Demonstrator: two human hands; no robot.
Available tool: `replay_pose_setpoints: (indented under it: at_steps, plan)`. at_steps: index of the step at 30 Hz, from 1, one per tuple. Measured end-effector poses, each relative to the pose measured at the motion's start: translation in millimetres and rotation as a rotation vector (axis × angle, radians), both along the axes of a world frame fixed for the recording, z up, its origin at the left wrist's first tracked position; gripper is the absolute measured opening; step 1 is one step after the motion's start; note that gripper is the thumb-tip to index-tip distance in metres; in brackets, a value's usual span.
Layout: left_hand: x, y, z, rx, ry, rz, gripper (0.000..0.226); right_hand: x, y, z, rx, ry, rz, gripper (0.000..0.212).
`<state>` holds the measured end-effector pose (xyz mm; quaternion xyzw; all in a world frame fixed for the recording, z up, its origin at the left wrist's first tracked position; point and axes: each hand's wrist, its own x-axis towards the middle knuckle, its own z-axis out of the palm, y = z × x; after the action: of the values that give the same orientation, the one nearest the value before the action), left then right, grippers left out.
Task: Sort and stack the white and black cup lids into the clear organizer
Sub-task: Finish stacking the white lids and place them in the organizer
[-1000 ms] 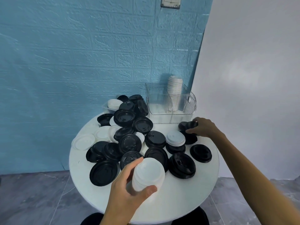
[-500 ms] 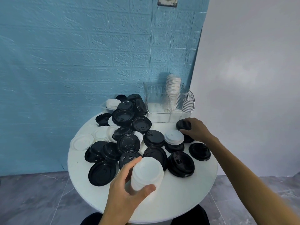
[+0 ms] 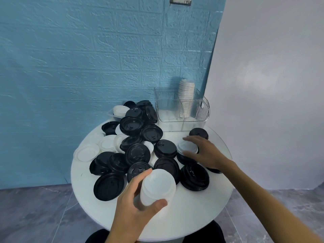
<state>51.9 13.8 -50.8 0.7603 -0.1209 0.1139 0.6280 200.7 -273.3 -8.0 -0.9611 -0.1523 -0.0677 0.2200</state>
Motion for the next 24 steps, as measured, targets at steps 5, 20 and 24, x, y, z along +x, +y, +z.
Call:
replay_pose_setpoints:
  at_steps: [5, 20, 24]
  plan:
    - [-1.2, -0.2, 0.8, -0.012, 0.018, -0.002, 0.086, 3.8, 8.0, -5.6, -0.022, 0.062, 0.002, 0.069]
    - [-0.2, -0.6, 2.0, 0.017, 0.017, -0.015, 0.08, -23.7, 23.9, 31.2, 0.149, -0.094, -0.013, 0.05]
    - [-0.2, -0.8, -0.5, 0.017, 0.02, -0.002, 0.079, -79.2, 55.2, 57.6, 0.38, -0.128, 0.19, 0.045]
